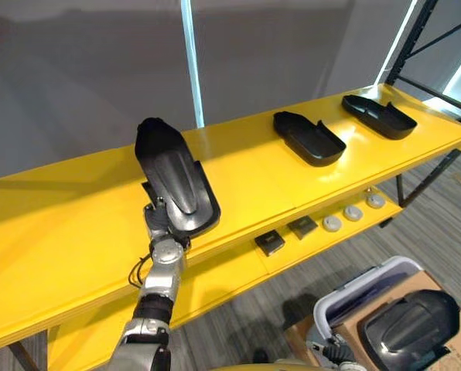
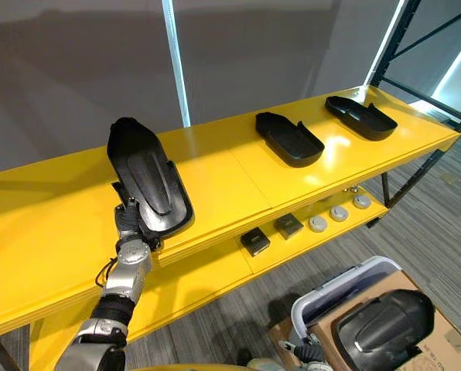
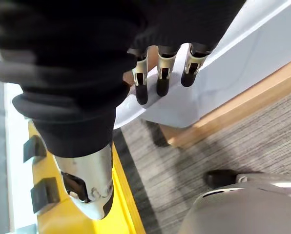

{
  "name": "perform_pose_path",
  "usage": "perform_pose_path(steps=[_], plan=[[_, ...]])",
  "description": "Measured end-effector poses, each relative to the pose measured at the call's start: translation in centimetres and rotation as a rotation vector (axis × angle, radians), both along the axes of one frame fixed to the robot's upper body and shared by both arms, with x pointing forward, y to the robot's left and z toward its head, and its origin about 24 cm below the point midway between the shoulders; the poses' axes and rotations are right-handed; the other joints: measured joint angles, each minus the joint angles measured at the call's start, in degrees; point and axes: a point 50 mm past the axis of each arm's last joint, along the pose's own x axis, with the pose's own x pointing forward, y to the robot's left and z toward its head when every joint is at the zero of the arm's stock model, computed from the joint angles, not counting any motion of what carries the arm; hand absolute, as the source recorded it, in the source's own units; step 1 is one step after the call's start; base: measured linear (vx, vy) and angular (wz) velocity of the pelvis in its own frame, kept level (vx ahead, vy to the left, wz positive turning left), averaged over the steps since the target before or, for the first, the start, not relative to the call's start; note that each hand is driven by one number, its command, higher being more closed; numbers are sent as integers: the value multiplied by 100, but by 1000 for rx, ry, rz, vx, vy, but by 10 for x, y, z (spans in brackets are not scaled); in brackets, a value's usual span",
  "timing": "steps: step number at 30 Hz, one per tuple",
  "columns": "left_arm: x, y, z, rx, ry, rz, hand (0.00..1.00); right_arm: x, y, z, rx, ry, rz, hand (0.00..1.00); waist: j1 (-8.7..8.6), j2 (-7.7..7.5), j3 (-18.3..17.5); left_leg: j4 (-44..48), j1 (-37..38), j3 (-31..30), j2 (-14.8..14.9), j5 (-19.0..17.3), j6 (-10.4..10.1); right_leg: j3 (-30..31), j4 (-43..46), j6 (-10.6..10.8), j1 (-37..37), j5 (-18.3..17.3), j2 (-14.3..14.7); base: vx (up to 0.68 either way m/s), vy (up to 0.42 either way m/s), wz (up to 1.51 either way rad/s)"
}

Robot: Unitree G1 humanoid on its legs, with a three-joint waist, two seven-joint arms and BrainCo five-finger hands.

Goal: Walk over and take plastic housings, then place them on the shelf

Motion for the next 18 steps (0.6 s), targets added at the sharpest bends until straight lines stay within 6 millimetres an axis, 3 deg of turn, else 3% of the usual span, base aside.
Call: perform_pose_path(steps=[1,5,7,18], plan=[[3,-1,1,-6,3,-5,0,-1,0,0,1,3,-1,0,-1,-1,1,-1,-8,13,12,5,-5,-4,8,11,-12,16,8,-13,-35,-6],[20,-10,14,-48,-15,-33,0,1,0,0,7,1,33,0,-42,38,87,-5,-14,15,28,12,-10,-16,10,3,-21,40,23,-1,-8,-1],[21,-10,16,-61,-22,-27,0,3,0,1,8,-4,35,0,-150,38,97,-5,-14,15,28,29,16,-21,10,-2,-18,43,23,0,0,0],[31,-8,32,-108,-71,17,0,7,0,2,8,-19,35,0,-171,31,237,26,31,23,11,45,41,-12,11,-35,31,65,13,-1,9,0]])
